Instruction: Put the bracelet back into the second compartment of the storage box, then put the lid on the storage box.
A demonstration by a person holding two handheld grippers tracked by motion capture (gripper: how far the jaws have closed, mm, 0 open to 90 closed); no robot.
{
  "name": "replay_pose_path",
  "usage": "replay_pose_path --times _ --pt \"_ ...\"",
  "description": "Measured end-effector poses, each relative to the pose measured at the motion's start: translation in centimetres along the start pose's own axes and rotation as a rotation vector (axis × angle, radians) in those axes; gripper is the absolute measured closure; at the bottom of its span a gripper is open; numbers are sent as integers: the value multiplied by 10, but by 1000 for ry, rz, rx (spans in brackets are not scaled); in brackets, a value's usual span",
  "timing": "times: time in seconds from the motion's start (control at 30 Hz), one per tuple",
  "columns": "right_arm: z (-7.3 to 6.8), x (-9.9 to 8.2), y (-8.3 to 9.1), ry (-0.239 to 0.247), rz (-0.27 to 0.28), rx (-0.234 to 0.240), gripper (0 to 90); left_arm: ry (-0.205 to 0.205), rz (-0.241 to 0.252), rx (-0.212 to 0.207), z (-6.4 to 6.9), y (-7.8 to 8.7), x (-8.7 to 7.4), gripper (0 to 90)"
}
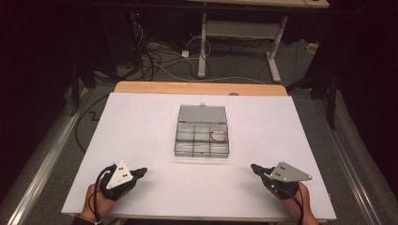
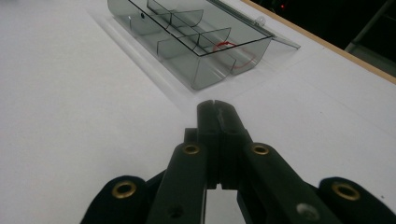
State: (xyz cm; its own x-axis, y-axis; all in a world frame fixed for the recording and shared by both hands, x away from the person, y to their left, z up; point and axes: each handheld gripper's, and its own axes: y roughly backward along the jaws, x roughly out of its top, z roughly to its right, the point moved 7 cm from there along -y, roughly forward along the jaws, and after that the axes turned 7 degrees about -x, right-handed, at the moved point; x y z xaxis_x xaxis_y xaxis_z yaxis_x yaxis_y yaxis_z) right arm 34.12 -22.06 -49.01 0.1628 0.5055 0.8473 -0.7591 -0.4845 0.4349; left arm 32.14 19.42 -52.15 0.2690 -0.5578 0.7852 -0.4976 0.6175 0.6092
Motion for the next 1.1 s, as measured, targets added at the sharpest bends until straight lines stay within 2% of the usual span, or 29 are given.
replay_pose_path --times 0.33,0.63,1.1 --pt "4 -4 -1 -10 -21 -13 900 -8 -2 -18 1 -4 2 880" --pt "7 -4 -2 -17 -30 -32 900 -9 -4 -15 -1 -5 1 880" --pt "8 -5 -9 -15 -43 -28 900 10 -19 -14 -7 -8 1 880"
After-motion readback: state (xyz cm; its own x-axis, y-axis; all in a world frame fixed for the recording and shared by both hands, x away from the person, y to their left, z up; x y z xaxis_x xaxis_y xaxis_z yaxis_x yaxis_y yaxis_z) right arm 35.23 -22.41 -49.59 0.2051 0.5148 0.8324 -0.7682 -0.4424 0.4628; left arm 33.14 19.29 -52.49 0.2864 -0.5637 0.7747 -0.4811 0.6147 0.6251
